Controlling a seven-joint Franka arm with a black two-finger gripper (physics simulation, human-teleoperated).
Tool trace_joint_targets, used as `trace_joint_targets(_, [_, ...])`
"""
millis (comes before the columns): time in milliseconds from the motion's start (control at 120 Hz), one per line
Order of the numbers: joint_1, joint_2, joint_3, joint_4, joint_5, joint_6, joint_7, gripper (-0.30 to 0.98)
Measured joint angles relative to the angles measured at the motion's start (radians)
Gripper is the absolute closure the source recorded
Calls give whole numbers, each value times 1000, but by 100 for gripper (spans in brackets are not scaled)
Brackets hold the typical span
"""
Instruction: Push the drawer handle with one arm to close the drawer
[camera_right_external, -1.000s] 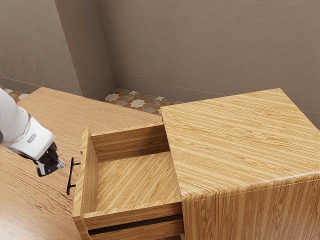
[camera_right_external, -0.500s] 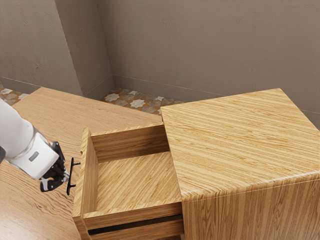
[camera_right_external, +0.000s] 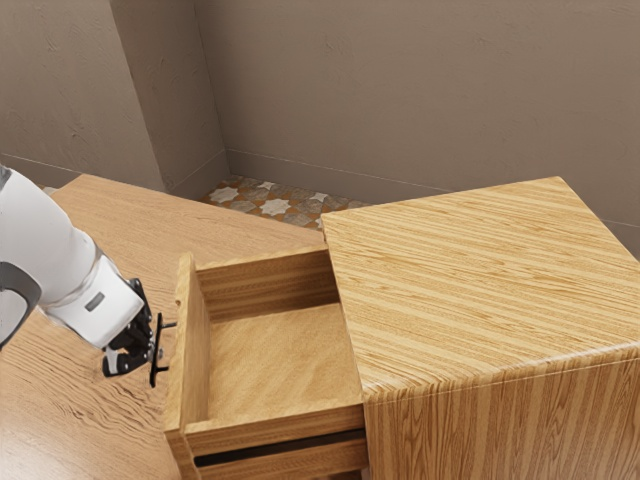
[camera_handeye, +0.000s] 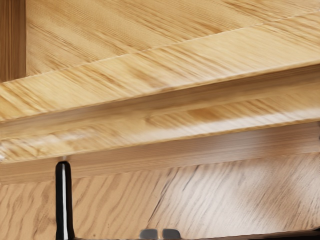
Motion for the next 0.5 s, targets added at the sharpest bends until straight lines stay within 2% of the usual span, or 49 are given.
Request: trace_joint_targets(500, [20,161,-57,104,0,43,-10,78])
